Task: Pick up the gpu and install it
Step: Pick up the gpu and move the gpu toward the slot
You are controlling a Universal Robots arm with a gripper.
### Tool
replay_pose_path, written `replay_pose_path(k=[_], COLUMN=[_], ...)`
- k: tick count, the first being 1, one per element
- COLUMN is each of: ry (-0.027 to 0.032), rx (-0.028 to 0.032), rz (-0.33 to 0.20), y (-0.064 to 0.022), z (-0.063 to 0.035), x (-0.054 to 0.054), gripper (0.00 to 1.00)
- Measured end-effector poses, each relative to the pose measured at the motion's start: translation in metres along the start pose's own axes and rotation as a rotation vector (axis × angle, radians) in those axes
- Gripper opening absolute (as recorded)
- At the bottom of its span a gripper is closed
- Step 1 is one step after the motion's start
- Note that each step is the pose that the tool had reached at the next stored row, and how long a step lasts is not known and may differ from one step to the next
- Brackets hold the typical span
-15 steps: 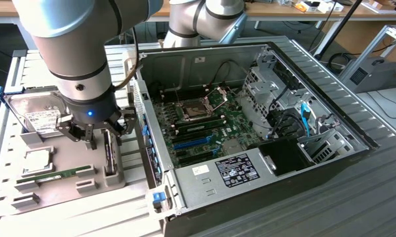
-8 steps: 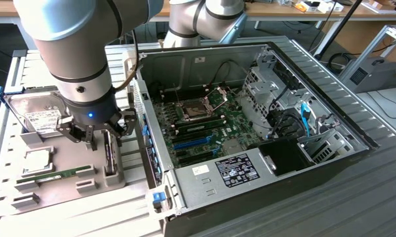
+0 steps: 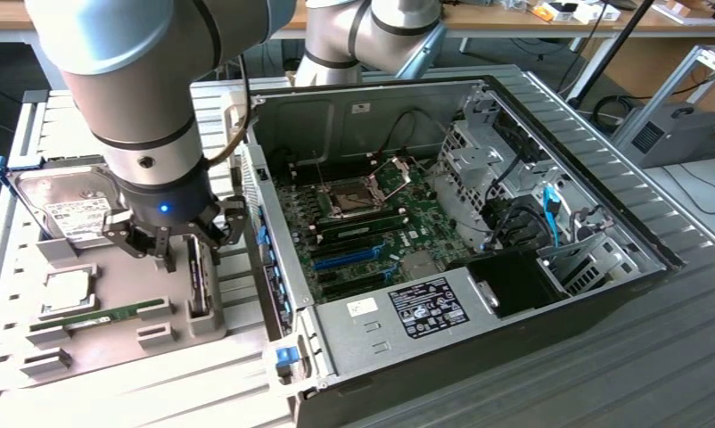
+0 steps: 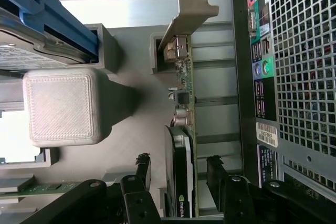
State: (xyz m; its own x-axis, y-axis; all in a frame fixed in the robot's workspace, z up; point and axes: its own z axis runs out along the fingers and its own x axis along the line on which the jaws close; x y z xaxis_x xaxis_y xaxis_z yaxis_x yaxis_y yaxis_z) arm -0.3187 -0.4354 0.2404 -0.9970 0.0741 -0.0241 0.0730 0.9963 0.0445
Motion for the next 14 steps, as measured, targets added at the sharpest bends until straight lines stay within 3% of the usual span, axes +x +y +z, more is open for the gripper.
replay_pose_path(k=[14], ry=[0.0001], rx=[0.0], rz=[0.0], y=[-0.0019], z=[0.0005], x=[-0.0012], gripper=[0.56])
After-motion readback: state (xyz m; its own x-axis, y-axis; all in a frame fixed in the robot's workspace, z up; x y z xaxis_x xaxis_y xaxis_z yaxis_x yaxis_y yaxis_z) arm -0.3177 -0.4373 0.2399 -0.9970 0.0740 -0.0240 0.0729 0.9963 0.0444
